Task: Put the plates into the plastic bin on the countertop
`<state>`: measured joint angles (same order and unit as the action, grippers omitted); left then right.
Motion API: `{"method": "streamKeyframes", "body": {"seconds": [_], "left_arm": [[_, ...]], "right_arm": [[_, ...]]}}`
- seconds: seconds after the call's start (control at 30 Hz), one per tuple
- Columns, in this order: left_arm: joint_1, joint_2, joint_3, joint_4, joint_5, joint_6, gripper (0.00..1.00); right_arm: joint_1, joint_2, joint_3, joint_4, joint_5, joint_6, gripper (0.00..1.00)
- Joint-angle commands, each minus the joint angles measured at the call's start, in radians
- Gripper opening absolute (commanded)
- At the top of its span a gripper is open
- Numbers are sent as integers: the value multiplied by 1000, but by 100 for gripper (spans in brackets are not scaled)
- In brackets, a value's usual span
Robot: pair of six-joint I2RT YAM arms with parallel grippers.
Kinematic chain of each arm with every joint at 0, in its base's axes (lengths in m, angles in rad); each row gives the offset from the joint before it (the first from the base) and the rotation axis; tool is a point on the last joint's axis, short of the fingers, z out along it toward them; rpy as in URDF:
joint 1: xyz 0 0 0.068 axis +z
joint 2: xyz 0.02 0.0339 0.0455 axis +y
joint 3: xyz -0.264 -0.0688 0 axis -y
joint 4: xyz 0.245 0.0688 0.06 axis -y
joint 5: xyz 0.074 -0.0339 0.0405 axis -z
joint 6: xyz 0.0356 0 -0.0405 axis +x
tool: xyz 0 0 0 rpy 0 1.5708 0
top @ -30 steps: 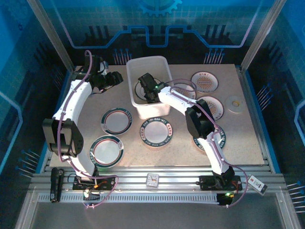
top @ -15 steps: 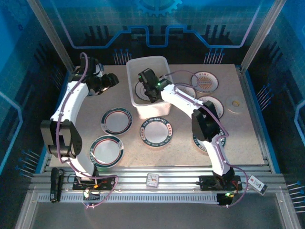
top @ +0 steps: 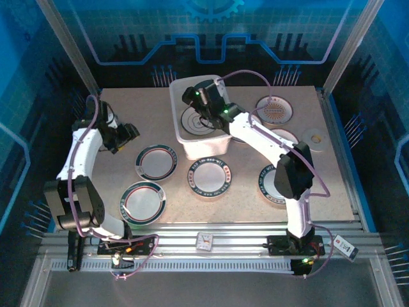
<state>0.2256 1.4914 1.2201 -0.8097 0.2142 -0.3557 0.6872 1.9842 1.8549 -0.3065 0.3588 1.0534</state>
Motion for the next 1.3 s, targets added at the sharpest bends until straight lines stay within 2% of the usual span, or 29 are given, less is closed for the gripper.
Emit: {"method": "streamKeyframes", "body": {"seconds": [0.0,0.1,0.17,0.27,0.33,0.5,0.8,1.27], "left_arm": [[9,-16,-77,1,6,13,69],[12,4,-129,23,17,0,68],[12,7,-157,47,29,-4,68],[12,21,-189,74,31,-6,68],[12,40,-197,79,38,-1,68],[11,82,-221,79,2,12,67],[-1,134,-264,141,10,27,64],[-49,210,-248,164,-5,45,53]], "right_arm": [[15,-105,-73,52,-34,-187,65],[11,-184,-193,116,-44,-205,47],[9,-226,-263,160,-62,-216,41],[8,-277,-321,163,-72,-246,24],[8,-302,-348,157,-76,-256,17],[6,-338,-403,156,-83,-251,18],[-2,-343,-428,158,-87,-228,18],[-13,-320,-433,153,-101,-185,14]]}}
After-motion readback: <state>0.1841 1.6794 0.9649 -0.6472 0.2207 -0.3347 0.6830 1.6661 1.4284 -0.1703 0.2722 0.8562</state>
